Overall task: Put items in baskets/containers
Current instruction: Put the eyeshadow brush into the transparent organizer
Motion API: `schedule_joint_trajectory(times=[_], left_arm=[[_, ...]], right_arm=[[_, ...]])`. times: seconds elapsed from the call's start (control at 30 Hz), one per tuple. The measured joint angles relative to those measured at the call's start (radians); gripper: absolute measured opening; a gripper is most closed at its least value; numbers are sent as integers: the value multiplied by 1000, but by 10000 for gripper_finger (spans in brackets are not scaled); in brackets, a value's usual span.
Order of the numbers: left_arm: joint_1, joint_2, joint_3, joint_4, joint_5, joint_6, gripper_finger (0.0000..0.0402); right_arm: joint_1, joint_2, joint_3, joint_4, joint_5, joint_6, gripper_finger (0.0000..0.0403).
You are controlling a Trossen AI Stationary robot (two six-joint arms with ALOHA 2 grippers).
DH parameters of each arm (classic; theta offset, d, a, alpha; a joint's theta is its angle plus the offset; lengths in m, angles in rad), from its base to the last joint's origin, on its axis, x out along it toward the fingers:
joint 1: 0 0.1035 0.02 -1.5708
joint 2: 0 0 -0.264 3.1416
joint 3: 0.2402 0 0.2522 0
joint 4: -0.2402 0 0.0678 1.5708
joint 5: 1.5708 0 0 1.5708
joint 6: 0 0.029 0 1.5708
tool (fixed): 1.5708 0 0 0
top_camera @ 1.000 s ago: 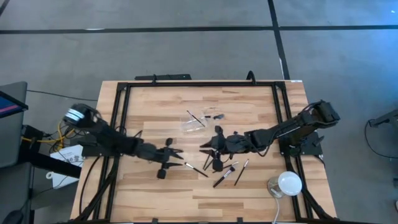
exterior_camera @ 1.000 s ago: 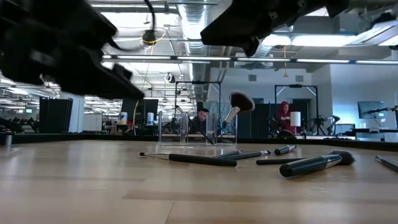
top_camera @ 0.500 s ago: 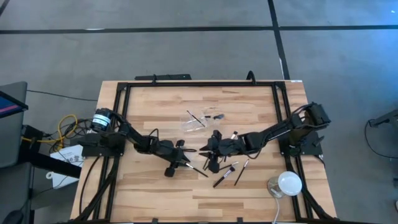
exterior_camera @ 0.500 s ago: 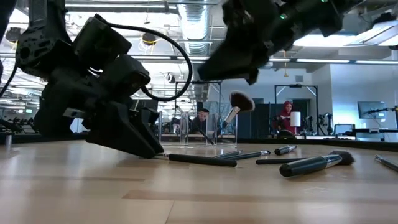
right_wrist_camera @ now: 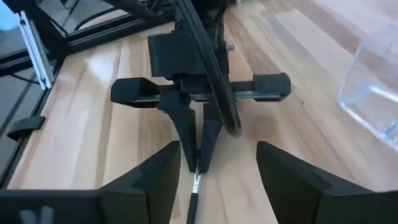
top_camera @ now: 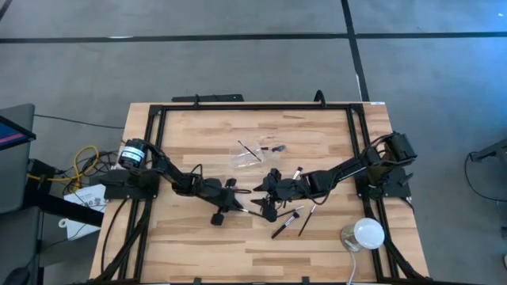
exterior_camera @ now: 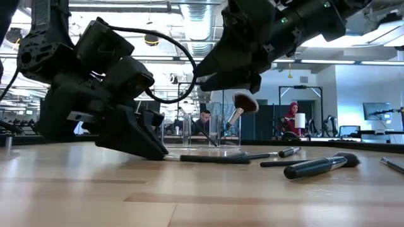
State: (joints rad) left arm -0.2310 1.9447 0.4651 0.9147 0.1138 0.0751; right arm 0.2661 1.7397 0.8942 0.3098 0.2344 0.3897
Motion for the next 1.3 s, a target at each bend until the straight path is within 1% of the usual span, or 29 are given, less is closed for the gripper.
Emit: schedule_joint_trajectory(times=[0.07, 0.2, 0.3, 0.37, 0.43, 0.53, 0.6, 0.67, 0.73, 0.9, 1.0, 1.07, 1.13, 1.3], left_arm=[[-1, 10, 6, 3, 2, -2, 13], [-3, -29, 0, -22, 0, -4, 11], [-12, -92, -7, -76, -3, -4, 9], [-22, -132, -7, -126, -11, -4, 9], [-36, -184, -8, -193, -42, -2, 8], [-52, -229, -14, -249, -98, 4, 8], [-57, -244, -15, -257, -115, 4, 8], [-60, -254, -17, -253, -117, 4, 8], [-64, -255, -20, -255, -121, 4, 8], [-64, -251, -23, -254, -122, 4, 8], [-64, -251, -25, -253, -123, 4, 8], [-64, -251, -25, -252, -123, 4, 8], [-64, -251, -25, -252, -126, 4, 8], [-63, -251, -25, -250, -149, -2, 9]], right_arm=[[3, 0, 0, -1, 0, 5, 208], [9, 32, 1, 19, -3, 32, 204], [7, 87, 19, 20, -65, 56, 194], [2, 130, 47, -22, -107, 66, 187], [0, 174, 97, -84, -147, 66, 180], [0, 216, 196, -202, -160, 58, 172], [-6, 261, 271, -270, -161, 43, 169], [-7, 305, 335, -378, -158, 15, 167], [-13, 347, 398, -434, -155, -15, 166], [-27, 420, 510, -521, -158, -37, 166], [-31, 436, 532, -539, -157, -57, 160], [-31, 435, 532, -540, -154, -58, 149], [-31, 435, 532, -542, -153, -59, 130], [-33, 437, 532, -545, -150, -61, 50]])
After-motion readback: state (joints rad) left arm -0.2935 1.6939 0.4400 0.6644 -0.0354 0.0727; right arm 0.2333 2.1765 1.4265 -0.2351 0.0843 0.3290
